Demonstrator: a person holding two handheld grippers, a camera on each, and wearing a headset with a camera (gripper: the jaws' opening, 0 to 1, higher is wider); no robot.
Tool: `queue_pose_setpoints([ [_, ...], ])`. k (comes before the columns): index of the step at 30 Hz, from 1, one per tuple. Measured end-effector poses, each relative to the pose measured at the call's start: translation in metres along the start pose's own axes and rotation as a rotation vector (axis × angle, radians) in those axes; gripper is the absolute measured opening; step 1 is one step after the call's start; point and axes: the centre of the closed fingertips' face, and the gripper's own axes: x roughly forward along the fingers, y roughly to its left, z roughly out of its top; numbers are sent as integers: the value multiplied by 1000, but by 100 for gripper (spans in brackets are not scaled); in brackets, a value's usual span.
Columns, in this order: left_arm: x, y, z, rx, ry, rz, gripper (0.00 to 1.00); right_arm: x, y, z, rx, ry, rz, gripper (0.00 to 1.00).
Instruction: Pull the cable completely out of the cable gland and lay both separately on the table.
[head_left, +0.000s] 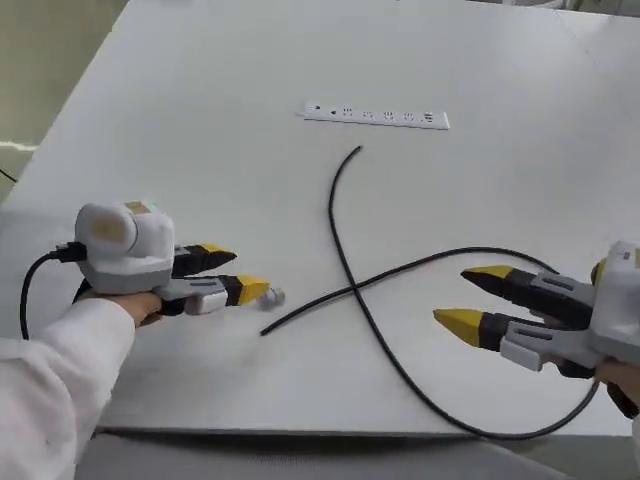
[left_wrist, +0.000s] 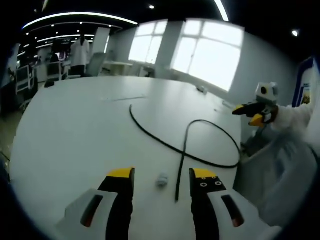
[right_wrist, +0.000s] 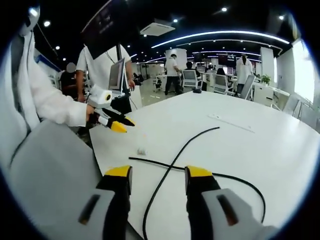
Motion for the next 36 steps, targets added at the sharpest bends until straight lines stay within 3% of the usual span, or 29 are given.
queue_pose_setpoints([
  [4, -46, 4, 15, -16, -29, 44, 51, -14, -6, -4, 29, 12, -31, 48],
  [5, -51, 4, 16, -17, -31, 49, 54, -18, -8, -6, 43, 15, -43, 49],
  [8, -86, -1, 27, -61, -64, 76, 63, -27, -13, -9, 69, 16, -71, 51],
  [13, -121, -9, 28, -104, -80, 105, 70, -38, -19, -13, 108, 28, -112, 53],
  [17, -134, -13, 21, -120, -69, 117, 75, -43, -21, -14, 111, 43, -135, 54],
  [19, -141, -17, 12, -116, -40, 123, 76, -44, -23, -15, 123, 43, -149, 55],
  [22, -148, -16, 9, -127, -45, 127, 77, -45, -23, -16, 139, 46, -160, 56],
  [24, -149, -18, 8, -140, -45, 117, 79, -45, -23, -17, 145, 49, -163, 57],
  [36, -153, -11, 12, -63, -19, 153, 84, -63, -32, -23, 166, 89, -215, 57],
])
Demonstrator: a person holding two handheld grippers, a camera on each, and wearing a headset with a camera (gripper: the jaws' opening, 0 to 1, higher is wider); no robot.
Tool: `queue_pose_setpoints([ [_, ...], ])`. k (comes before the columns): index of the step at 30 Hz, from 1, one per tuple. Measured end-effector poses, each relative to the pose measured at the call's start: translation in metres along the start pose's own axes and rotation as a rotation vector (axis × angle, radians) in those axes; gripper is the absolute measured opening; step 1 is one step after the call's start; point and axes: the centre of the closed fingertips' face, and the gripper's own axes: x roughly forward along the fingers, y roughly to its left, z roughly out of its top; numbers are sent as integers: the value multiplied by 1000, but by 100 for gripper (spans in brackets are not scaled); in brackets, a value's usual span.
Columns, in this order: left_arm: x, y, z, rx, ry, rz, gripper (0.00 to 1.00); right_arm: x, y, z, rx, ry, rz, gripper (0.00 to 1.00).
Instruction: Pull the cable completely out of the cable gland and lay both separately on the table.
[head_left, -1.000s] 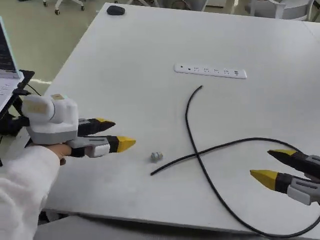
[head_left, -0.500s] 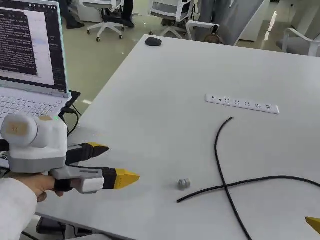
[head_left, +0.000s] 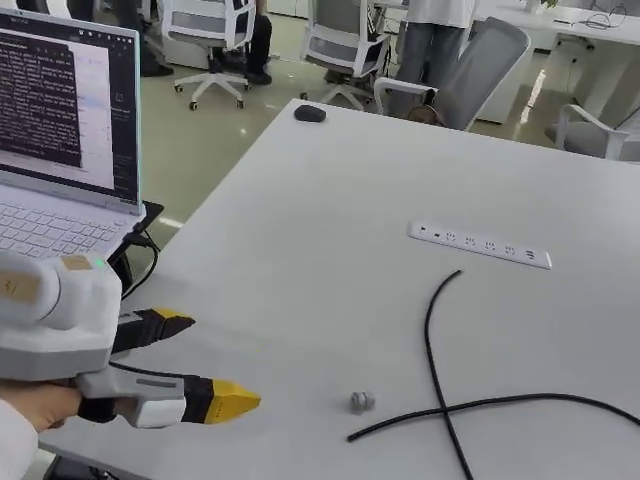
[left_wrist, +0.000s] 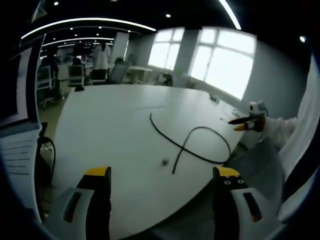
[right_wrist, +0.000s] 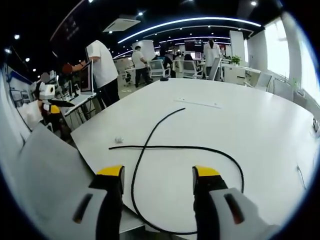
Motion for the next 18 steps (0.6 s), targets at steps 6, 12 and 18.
queue_pose_setpoints([
  [6, 4, 0, -2, -1, 2, -7, 85, -2, -6, 1, 14, -14, -16, 57],
  [12, 10, -4, -1, 3, 6, -20, 86, -5, -9, -3, 23, -17, -21, 57],
  [18, 15, -7, -3, -1, 10, -34, 87, -12, -12, -11, 37, -10, -32, 58],
])
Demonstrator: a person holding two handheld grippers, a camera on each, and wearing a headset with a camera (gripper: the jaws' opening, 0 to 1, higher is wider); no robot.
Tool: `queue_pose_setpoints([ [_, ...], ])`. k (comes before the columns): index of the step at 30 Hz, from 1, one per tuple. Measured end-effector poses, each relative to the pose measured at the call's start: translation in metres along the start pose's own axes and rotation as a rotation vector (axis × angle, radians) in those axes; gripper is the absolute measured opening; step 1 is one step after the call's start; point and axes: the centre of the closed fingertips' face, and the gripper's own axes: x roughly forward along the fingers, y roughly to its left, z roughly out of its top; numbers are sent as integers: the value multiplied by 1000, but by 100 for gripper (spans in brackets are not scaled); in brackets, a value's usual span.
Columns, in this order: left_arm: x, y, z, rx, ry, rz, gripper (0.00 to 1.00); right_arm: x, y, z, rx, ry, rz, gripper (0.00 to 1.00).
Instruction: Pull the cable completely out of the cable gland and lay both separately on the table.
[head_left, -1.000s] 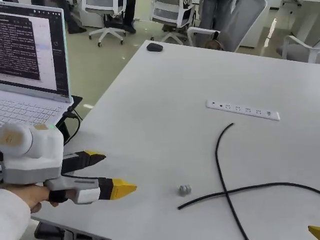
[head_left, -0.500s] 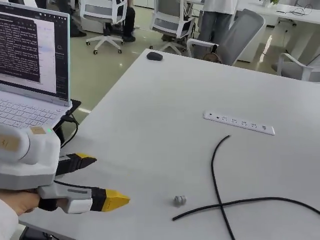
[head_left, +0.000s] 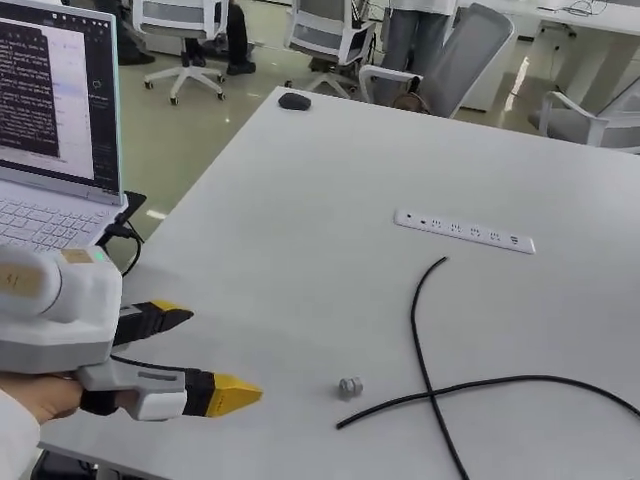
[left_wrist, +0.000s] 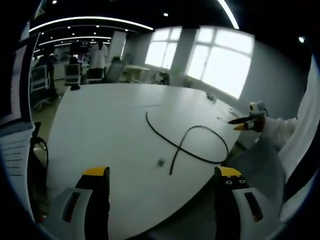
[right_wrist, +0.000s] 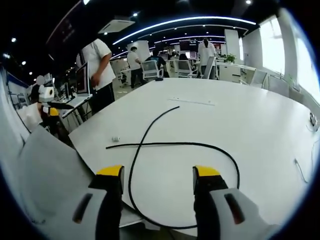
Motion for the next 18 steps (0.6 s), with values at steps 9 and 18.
queue_pose_setpoints([
  [9, 2, 1, 1, 4, 0, 2, 87, -5, -5, -2, 11, 1, -14, 58],
  [18, 9, -5, -7, -15, 27, -19, 86, 0, -3, -6, 16, 6, -3, 57],
])
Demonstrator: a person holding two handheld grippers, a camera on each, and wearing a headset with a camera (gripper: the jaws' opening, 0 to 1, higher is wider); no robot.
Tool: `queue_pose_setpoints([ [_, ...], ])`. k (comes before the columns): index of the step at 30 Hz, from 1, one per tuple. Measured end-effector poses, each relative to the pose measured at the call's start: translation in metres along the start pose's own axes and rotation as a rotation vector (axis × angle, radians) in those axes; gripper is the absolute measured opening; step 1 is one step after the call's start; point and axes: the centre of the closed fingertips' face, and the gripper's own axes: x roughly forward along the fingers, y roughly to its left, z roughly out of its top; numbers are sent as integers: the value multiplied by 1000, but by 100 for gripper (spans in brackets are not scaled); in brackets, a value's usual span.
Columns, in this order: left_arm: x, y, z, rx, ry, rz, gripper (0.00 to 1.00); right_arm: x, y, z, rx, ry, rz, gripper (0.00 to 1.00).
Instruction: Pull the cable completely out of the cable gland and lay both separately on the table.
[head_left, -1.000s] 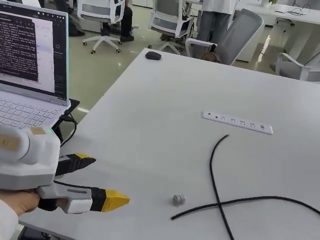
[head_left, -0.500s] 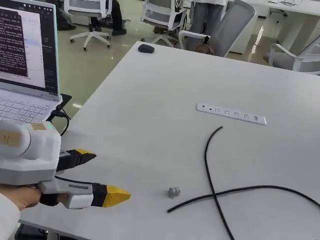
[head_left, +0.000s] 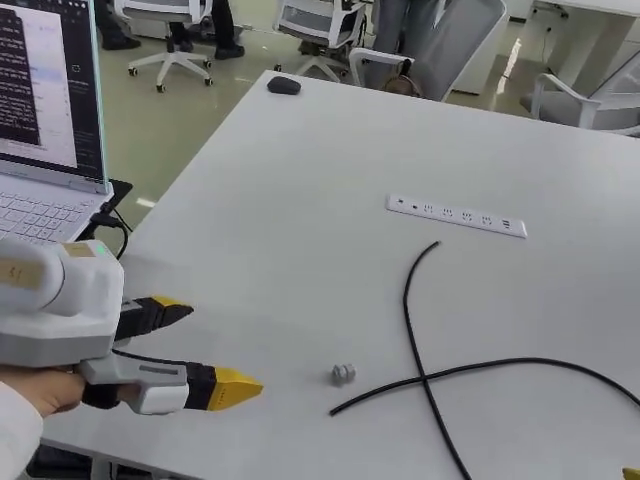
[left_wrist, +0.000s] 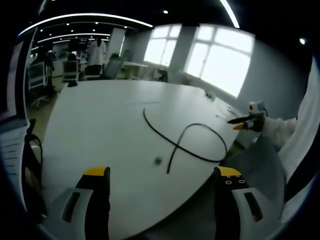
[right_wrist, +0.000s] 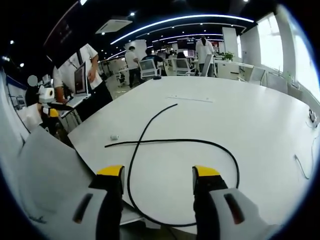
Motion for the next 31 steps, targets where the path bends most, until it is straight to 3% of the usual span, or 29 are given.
queue_pose_setpoints([
  [31, 4, -1, -9, -17, 39, -2, 87, 1, -6, -5, 20, -12, -5, 56],
])
